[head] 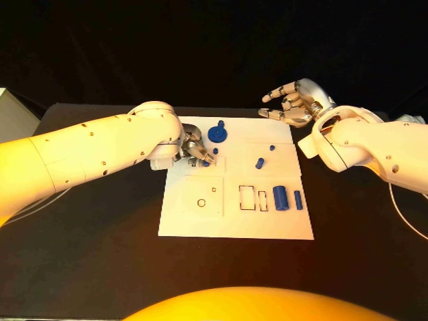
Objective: Assemble the parts on the task board
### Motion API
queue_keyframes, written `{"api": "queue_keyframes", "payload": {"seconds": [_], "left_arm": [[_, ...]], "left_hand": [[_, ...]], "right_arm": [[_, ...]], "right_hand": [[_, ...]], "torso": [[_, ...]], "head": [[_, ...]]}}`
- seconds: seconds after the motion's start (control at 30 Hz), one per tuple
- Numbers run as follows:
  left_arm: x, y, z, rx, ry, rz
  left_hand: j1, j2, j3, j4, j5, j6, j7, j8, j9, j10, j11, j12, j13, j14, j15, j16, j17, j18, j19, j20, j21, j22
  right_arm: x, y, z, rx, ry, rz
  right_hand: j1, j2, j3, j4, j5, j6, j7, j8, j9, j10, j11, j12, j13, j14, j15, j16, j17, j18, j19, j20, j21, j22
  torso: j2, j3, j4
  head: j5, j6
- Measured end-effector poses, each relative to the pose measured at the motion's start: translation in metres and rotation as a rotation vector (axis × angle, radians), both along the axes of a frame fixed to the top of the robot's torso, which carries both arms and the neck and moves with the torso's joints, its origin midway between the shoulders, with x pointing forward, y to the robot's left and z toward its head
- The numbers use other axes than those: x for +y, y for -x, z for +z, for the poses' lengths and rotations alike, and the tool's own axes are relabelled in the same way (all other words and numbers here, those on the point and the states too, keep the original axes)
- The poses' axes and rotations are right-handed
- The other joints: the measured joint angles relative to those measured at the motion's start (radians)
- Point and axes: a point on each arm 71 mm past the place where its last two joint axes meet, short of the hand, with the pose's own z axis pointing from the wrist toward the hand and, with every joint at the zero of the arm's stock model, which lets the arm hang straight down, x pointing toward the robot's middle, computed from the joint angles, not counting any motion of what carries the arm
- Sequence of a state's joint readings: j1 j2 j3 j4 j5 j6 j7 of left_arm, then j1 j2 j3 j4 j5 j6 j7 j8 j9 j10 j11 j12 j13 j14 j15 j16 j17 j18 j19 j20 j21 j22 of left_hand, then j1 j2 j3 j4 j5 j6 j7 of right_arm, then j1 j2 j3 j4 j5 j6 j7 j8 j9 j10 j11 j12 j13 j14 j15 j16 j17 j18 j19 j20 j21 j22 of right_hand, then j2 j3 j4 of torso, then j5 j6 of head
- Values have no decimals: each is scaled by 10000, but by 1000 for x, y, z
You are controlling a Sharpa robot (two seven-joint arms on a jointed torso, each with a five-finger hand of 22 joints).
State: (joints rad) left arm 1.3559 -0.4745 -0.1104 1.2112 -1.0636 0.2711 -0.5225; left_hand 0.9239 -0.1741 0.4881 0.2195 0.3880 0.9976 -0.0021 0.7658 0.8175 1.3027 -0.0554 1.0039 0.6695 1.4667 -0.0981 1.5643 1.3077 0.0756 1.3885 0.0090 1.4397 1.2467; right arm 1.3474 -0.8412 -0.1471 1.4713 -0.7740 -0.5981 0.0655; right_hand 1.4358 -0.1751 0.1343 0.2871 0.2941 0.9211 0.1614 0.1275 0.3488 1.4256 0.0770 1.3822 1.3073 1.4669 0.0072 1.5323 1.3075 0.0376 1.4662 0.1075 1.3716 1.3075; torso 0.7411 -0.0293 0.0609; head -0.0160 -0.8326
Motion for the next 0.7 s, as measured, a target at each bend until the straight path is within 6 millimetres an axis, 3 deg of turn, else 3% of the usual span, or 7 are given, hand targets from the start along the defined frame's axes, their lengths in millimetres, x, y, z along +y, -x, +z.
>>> {"api": "queue_keyframes", "payload": {"seconds": [0.3,0.5,0.7], "left_arm": [[4,2,0,7,90,-21],[7,5,0,11,189,-17],[14,6,3,-54,329,144]], "left_hand": [[156,-78,-389,389,-440,0,-3,-38,1,0,0,0,10,0,0,0,0,0,0,0,-39,-1],[262,-184,-777,692,-1158,-95,90,-77,31,-137,-9,-183,-269,0,1,0,0,0,-1,0,-80,-64],[262,-184,-869,730,-1253,-150,146,-153,60,-217,1,-251,-436,0,1,0,0,0,-1,0,-80,-102]], "right_arm": [[-1,0,-1,10,2,-13],[-2,0,-1,18,8,-36],[-3,0,-2,33,17,-64]], "right_hand": [[0,0,0,0,0,0,0,0,-1,0,0,0,0,0,0,0,-1,0,0,0,0,-1],[-95,-10,27,27,0,0,0,0,-1,-73,0,-40,0,0,0,-41,-1,0,0,0,-69,-2],[-107,2,28,28,0,-33,32,0,-1,-73,0,-40,0,0,0,-41,-1,0,0,0,-105,6]], "torso": [[0,-3,-2],[0,-9,0],[-2,-6,5]], "head": [[-22,10],[-37,45],[-43,83]]}}
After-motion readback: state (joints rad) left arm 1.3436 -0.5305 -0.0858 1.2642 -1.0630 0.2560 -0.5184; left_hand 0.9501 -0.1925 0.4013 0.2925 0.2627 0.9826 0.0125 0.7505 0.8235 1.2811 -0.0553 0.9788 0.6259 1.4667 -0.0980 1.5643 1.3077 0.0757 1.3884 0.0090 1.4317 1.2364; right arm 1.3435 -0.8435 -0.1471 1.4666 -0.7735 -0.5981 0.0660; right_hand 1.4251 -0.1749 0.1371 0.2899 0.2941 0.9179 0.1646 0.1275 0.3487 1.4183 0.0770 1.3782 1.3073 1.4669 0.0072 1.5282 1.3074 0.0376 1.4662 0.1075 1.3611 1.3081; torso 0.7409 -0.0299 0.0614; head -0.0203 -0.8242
